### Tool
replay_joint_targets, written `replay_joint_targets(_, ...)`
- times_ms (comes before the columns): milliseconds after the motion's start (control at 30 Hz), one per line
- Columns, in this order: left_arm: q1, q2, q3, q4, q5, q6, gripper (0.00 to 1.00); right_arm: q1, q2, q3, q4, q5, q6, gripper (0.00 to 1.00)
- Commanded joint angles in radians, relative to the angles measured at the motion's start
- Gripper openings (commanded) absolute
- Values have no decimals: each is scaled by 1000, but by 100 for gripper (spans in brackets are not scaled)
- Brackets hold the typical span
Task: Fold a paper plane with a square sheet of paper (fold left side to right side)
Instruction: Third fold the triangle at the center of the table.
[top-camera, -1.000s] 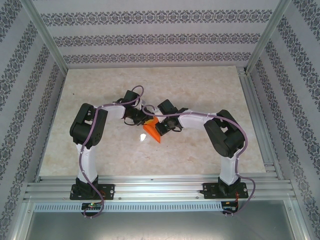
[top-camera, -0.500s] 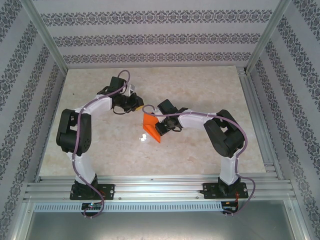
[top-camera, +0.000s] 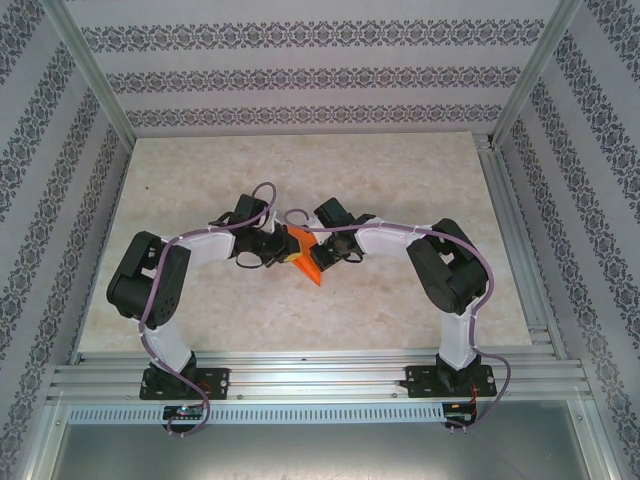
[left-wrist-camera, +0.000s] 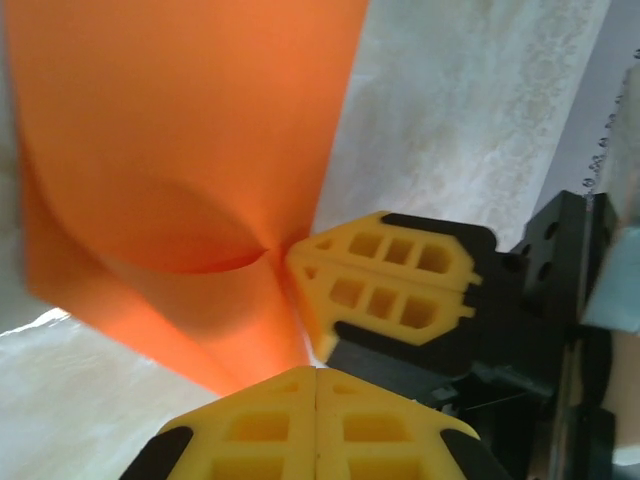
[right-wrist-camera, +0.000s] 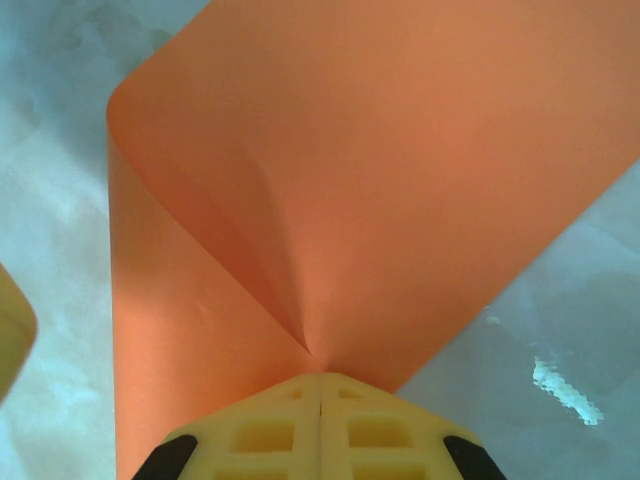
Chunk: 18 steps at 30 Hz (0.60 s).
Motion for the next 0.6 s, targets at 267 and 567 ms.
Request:
replay_joint_targets(267,-73,61,27,83,-109,-69,8,21,57,-6,-63,15,-18,0)
replay_joint_targets(567,-77,82,24,10,-169,-24,8,22,60,-6,-68,20,-20,0)
